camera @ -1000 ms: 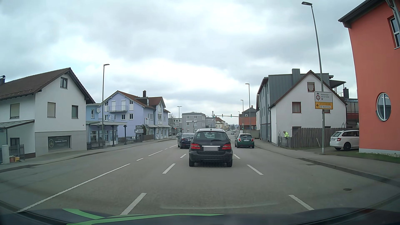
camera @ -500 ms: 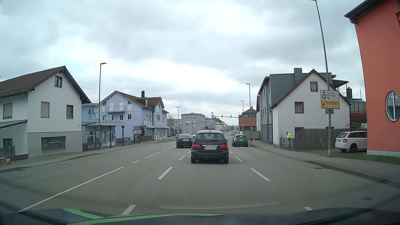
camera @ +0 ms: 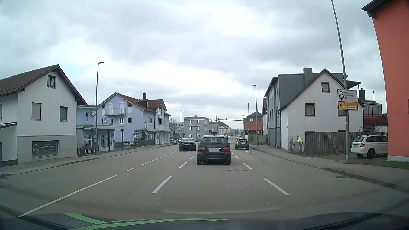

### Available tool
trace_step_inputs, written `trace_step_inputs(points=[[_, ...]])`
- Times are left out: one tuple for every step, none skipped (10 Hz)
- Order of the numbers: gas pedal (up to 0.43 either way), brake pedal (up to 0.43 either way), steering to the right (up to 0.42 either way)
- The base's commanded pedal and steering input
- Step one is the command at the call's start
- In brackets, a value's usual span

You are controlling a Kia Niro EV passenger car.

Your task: Follow the waypoints while adhering to traffic rules and regulations

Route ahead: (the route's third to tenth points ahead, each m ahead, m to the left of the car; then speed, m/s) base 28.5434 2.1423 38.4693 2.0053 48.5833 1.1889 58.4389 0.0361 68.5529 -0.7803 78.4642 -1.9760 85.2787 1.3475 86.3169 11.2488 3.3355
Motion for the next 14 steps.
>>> trace_step_inputs(points=[[0.319, 0.000, 0.011], [0.331, 0.000, 0.011], [0.331, 0.000, 0.011], [0.331, 0.000, 0.011], [0.331, 0.000, 0.011], [0.331, 0.000, 0.011], [0.339, 0.000, 0.012], [0.339, 0.000, 0.012], [0.339, 0.000, 0.012], [0.339, 0.000, 0.012], [0.339, 0.000, 0.015], [0.339, 0.000, 0.015], [0.339, 0.000, 0.016], [0.339, 0.000, 0.015]])
